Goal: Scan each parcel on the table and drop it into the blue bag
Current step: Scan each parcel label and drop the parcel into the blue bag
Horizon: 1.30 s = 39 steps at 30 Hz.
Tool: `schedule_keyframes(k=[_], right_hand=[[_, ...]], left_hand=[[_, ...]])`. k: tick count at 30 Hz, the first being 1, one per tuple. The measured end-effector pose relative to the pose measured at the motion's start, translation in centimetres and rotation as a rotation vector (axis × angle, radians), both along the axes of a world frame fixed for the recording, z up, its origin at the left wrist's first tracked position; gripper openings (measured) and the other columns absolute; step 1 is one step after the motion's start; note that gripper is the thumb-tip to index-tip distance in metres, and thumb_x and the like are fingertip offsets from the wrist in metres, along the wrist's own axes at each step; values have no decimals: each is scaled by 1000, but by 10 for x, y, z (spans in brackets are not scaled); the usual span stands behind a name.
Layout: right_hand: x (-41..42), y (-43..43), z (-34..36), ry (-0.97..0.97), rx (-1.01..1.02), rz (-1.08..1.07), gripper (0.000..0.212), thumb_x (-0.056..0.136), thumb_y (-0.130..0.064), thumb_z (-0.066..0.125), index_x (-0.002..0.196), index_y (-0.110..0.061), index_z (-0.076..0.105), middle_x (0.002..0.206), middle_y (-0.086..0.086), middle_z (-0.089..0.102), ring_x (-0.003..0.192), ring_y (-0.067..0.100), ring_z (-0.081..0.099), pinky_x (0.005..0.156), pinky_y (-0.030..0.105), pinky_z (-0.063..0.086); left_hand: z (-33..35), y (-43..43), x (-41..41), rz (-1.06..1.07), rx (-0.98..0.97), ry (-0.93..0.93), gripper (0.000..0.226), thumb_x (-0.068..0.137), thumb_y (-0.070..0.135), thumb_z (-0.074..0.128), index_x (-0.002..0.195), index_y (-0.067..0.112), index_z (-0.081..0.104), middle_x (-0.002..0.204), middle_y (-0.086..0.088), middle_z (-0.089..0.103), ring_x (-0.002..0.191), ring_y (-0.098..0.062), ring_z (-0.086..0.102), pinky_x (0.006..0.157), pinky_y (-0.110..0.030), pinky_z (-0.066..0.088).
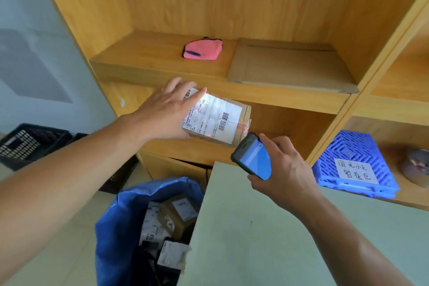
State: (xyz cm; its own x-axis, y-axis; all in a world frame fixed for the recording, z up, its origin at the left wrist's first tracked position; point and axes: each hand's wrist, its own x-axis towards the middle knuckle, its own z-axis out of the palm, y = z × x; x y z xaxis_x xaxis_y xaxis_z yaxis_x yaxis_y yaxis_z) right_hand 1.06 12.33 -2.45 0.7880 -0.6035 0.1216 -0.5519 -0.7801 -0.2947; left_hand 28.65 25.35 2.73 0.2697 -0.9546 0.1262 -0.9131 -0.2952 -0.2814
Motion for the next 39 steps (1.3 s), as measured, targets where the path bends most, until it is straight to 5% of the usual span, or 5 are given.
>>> schedule_keyframes(k=[28,39], right_hand=[[75,104,-19,67,-82,68,94,65,-52,77,145,-26,36,119,-4,44,102,20,52,79,42,53],[87,134,-50,64,82,111,107,69,-51,75,152,-30,10,125,0,39,108,24,49,78,37,53]], left_hand=[[-21,148,58,120,114,-68,130,65,63,84,163,26,7,162,-5,18,150,-32,12,105,-52,41],[-99,192,59,207,153,271,133,65,72,77,162,31,-3,160,-3,19,145,-27,15,114,-52,39]])
